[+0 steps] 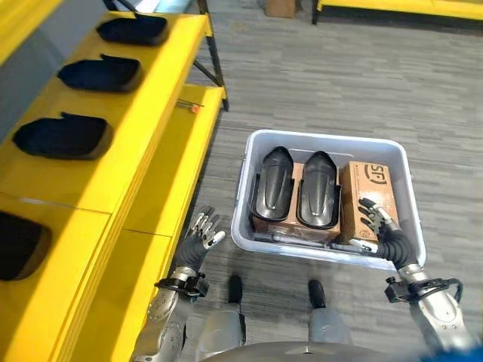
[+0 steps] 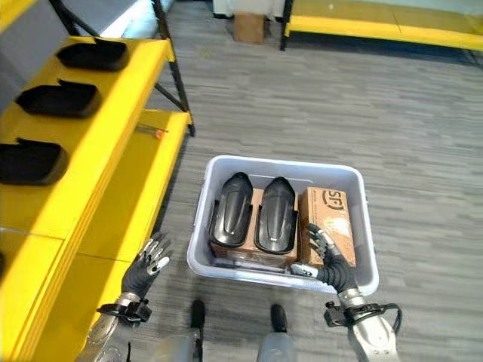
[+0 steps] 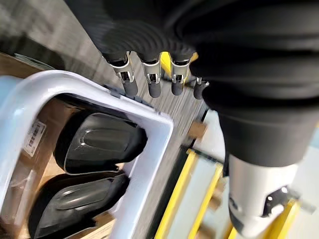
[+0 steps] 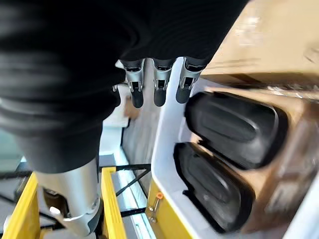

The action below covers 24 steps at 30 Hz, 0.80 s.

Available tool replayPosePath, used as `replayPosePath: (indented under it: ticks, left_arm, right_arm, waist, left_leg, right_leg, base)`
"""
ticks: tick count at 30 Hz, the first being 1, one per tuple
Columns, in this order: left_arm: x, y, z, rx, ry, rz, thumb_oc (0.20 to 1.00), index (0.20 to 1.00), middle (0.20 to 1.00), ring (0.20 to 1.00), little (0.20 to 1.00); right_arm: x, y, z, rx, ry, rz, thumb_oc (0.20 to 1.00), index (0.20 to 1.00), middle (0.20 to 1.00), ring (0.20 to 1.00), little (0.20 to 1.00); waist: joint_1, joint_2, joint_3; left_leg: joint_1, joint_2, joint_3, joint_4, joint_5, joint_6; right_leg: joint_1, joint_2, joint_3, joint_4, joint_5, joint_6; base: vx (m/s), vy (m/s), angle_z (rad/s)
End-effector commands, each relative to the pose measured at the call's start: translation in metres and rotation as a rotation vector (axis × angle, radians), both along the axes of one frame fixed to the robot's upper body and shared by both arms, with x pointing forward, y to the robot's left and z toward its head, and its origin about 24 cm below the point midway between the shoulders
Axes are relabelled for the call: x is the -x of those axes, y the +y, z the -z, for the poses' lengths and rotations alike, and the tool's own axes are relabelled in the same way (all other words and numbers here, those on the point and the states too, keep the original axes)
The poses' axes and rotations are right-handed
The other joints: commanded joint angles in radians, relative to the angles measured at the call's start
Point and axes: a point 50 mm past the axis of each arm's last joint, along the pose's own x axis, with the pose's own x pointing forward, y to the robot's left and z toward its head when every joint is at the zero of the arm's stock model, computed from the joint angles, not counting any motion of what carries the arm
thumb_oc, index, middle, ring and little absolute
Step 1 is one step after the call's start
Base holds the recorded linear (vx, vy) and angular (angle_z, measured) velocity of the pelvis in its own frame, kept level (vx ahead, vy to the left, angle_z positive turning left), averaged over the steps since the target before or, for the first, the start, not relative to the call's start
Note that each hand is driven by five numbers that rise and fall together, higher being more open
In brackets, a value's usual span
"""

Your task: Move parts from the plastic box to the shelf.

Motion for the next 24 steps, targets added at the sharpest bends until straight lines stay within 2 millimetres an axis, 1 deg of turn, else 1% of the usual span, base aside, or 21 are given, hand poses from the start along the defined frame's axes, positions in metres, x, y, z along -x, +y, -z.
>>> replayPosePath:
  ticks: [1, 4, 7, 8, 9, 13, 16, 17, 18, 21, 24]
  left_arm:
    - [0.004, 0.008, -0.014, 0.000, -0.088, -0.069, 1.000, 1.000, 1.000, 1.000, 1.000]
    - [0.004, 0.010, -0.015, -0.008, -0.092, -0.076, 1.000, 1.000, 1.000, 1.000, 1.000]
    - [0.003, 0.011, -0.017, -0.024, -0.102, -0.077, 1.000, 1.000, 1.000, 1.000, 1.000]
    - [0.000, 0.012, -0.023, -0.040, -0.126, -0.076, 1.000, 1.000, 1.000, 1.000, 1.000]
    - [-0.001, 0.012, -0.024, -0.043, -0.132, -0.078, 1.000, 1.000, 1.000, 1.000, 1.000]
    - [-0.012, 0.013, -0.039, -0.044, -0.203, -0.085, 1.000, 1.000, 1.000, 1.000, 1.000]
    - [-0.023, 0.010, -0.053, -0.038, -0.263, -0.088, 1.000, 1.000, 1.000, 1.000, 1.000]
    - [-0.028, 0.008, -0.055, -0.034, -0.274, -0.091, 1.000, 1.000, 1.000, 1.000, 1.000]
    - [-0.028, 0.008, -0.056, -0.034, -0.275, -0.091, 1.000, 1.000, 1.000, 1.000, 1.000]
    - [-0.036, 0.004, -0.062, -0.014, -0.301, -0.095, 1.000, 1.000, 1.000, 1.000, 1.000]
    - [-0.041, -0.001, -0.066, -0.002, -0.311, -0.096, 1.000, 1.000, 1.000, 1.000, 1.000]
  right_arm:
    - [-0.015, -0.007, -0.023, 0.016, -0.118, -0.005, 1.000, 1.000, 1.000, 1.000, 1.000]
    - [-0.014, -0.007, -0.020, 0.010, -0.107, 0.000, 1.000, 1.000, 1.000, 1.000, 1.000]
    - [-0.012, -0.010, -0.018, 0.003, -0.095, 0.026, 1.000, 1.000, 1.000, 1.000, 1.000]
    - [-0.012, -0.013, -0.019, 0.014, -0.102, 0.047, 1.000, 1.000, 1.000, 1.000, 1.000]
    - [-0.013, -0.014, -0.019, 0.019, -0.105, 0.052, 1.000, 1.000, 1.000, 1.000, 1.000]
    - [-0.023, -0.022, -0.026, 0.047, -0.150, 0.107, 1.000, 1.000, 1.000, 1.000, 1.000]
    - [-0.037, -0.024, -0.036, 0.038, -0.208, 0.152, 1.000, 1.000, 1.000, 1.000, 1.000]
    - [-0.043, -0.024, -0.038, 0.011, -0.219, 0.180, 1.000, 1.000, 1.000, 1.000, 1.000]
    - [-0.044, -0.024, -0.038, 0.011, -0.220, 0.180, 1.000, 1.000, 1.000, 1.000, 1.000]
    - [-0.054, -0.023, -0.043, -0.024, -0.248, 0.213, 1.000, 1.000, 1.000, 1.000, 1.000]
    - [-0.063, -0.019, -0.046, -0.096, -0.267, 0.242, 1.000, 1.000, 1.000, 1.000, 1.000]
  waist:
    - [0.012, 0.004, -0.080]
    - [0.007, -0.006, -0.083]
    - [-0.005, -0.016, -0.088]
    - [-0.016, -0.015, -0.088]
    - [-0.018, -0.015, -0.088]
    - [-0.033, -0.012, -0.070]
    - [-0.034, -0.009, -0.039]
    - [-0.033, -0.007, -0.027]
    - [-0.033, -0.007, -0.026]
    - [-0.029, 0.001, 0.003]
    - [-0.025, 0.011, 0.031]
  left_leg:
    - [-0.044, 0.090, -0.016, 0.067, 0.033, -0.053]
    - [-0.043, 0.089, -0.002, 0.077, 0.022, -0.052]
    - [-0.037, 0.100, 0.021, 0.075, 0.018, -0.058]
    - [-0.034, 0.107, 0.028, 0.065, 0.021, -0.063]
    - [-0.033, 0.110, 0.031, 0.057, 0.024, -0.064]
    - [-0.038, 0.130, 0.056, 0.019, 0.046, -0.076]
    - [-0.067, 0.141, 0.065, 0.022, 0.056, -0.084]
    - [-0.083, 0.144, 0.065, 0.026, 0.059, -0.086]
    - [-0.084, 0.144, 0.064, 0.027, 0.059, -0.086]
    - [-0.113, 0.146, 0.061, 0.039, 0.062, -0.090]
    - [-0.136, 0.142, 0.053, 0.045, 0.065, -0.091]
  right_leg:
    - [0.010, -0.032, 0.009, 0.072, -0.041, 0.087]
    - [0.001, -0.035, 0.022, 0.067, -0.033, 0.090]
    - [-0.016, -0.033, 0.035, 0.064, -0.024, 0.093]
    - [-0.027, -0.027, 0.037, 0.058, -0.021, 0.091]
    - [-0.034, -0.024, 0.040, 0.056, -0.019, 0.091]
    - [-0.083, -0.006, 0.053, 0.046, 0.001, 0.092]
    - [-0.130, 0.005, 0.060, 0.053, 0.013, 0.091]
    - [-0.147, 0.010, 0.060, 0.059, 0.016, 0.088]
    - [-0.148, 0.010, 0.060, 0.059, 0.016, 0.088]
    - [-0.177, 0.011, 0.058, 0.072, 0.020, 0.087]
    - [-0.203, 0.011, 0.059, 0.083, 0.024, 0.087]
  base:
    - [0.02, 0.036, -0.54]
    - [0.02, 0.021, -0.19]
    - [0.03, -0.010, -0.21]
    - [0.02, -0.021, -0.26]
    - [0.00, -0.033, -0.18]
    - [-0.04, -0.041, -0.28]
    - [-0.08, -0.052, -0.07]
    - [-0.06, -0.045, -0.14]
    - [-0.04, -0.050, -0.09]
    - [-0.05, -0.034, 0.01]
    - [-0.05, -0.026, 0.04]
